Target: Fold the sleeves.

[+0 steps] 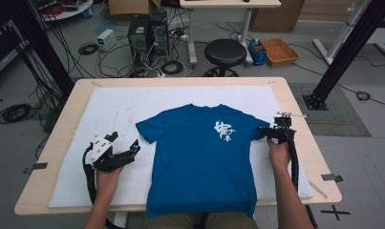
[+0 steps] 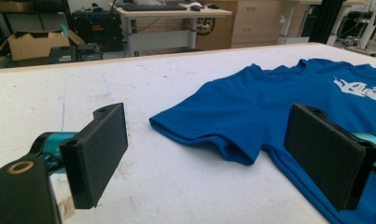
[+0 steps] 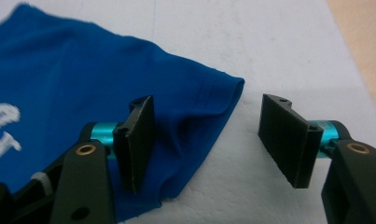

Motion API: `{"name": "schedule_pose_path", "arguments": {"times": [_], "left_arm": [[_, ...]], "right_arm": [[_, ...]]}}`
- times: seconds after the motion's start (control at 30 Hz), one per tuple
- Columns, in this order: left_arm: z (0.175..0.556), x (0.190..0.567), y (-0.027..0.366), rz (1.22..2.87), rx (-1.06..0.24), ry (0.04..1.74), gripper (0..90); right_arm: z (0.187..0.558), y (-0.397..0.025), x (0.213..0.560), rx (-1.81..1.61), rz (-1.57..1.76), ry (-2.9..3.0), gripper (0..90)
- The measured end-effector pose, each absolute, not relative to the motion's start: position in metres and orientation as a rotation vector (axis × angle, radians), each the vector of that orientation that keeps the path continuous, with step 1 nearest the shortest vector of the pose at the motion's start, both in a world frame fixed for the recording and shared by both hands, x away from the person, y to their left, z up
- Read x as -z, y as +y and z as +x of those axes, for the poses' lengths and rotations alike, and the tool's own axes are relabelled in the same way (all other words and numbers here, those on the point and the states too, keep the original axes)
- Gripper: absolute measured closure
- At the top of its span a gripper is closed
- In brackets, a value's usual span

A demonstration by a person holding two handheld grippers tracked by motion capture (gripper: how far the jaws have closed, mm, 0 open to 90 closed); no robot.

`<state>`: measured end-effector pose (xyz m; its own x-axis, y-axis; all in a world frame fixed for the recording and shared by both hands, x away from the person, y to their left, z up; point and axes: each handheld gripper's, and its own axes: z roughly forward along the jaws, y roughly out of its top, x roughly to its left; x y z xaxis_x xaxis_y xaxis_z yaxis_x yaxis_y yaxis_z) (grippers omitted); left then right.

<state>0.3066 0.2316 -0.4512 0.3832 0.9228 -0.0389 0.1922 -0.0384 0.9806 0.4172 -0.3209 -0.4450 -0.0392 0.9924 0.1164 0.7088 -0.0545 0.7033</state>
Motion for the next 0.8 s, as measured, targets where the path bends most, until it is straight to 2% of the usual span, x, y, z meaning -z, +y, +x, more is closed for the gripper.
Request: {"name": "schedule_pose_path", "arguments": {"times": [0.1, 0.13, 0.3, 0.5, 0.8], "left_arm": [[0.306, 0.451, 0.23, 1.516, -0.82, 1.044, 13.4], [0.306, 0.451, 0.23, 1.522, -0.827, 1.042, 13.4], [0.306, 0.451, 0.228, 1.54, -0.84, 1.039, 13.4], [0.308, 0.45, 0.225, 1.567, -0.854, 1.047, 13.6], [0.309, 0.45, 0.22, 1.605, -0.88, 1.051, 13.7]], "right_arm": [[0.414, -0.316, 0.446, -0.784, 1.731, 1.82, 50.4], [0.411, -0.314, 0.447, -0.806, 1.715, 1.82, 58.3], [0.411, -0.309, 0.446, -0.845, 1.641, 1.903, 86.6], [0.403, -0.304, 0.442, -1.003, 1.614, 1.836, 87.4], [0.385, -0.236, 0.418, -1.242, 1.165, 2.06, 87.3]]}}
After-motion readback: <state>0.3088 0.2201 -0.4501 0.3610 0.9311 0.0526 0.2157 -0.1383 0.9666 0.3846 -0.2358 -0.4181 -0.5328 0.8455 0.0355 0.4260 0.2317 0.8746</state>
